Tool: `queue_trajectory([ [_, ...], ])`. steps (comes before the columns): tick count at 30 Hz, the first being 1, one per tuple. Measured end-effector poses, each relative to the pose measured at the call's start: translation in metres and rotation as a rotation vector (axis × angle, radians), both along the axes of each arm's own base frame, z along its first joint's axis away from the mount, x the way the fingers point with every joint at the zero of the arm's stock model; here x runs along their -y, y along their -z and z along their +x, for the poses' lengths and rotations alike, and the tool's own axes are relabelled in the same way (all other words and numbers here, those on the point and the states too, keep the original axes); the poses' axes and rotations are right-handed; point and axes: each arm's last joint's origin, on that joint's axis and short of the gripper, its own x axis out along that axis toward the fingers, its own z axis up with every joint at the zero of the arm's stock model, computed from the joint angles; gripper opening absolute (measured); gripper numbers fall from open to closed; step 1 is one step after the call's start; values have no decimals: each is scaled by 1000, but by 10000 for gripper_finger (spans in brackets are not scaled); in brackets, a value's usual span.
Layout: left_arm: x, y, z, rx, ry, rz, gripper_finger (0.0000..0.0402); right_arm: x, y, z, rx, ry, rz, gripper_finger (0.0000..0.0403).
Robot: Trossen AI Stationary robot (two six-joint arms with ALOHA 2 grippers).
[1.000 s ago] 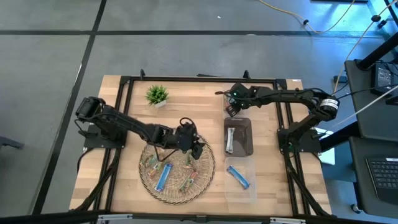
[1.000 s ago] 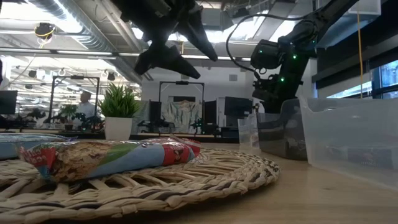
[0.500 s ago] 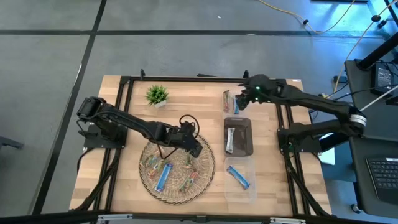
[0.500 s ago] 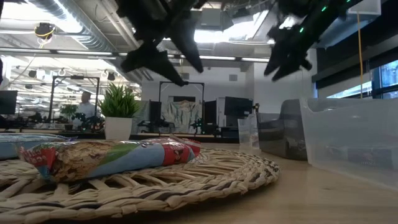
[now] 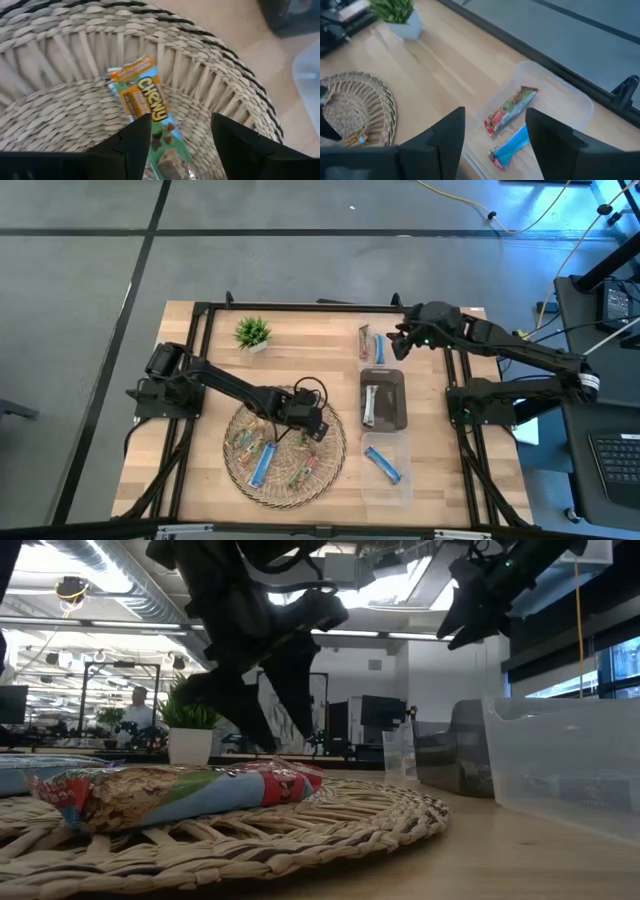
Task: Pick and place Granola Bars by type
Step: Put the yellow granola bar into the black bin
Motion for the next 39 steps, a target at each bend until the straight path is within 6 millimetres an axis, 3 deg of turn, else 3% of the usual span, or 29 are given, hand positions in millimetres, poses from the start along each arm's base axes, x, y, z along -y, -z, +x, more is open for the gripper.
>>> queue_trajectory([
  [10, 3, 6, -3, -43, 8, 8, 196, 1, 5, 3, -33, 0, 15, 211],
  [19, 4, 26, -1, -116, 1, -8, 196, 2, 8, 6, -46, -2, 21, 211],
  [31, 1, 26, -1, -113, -83, -44, 195, 1, 9, 8, -65, -28, 7, 211],
  [39, 1, 26, -1, -119, -80, -49, 134, 1, 9, 8, -67, -31, 4, 211],
])
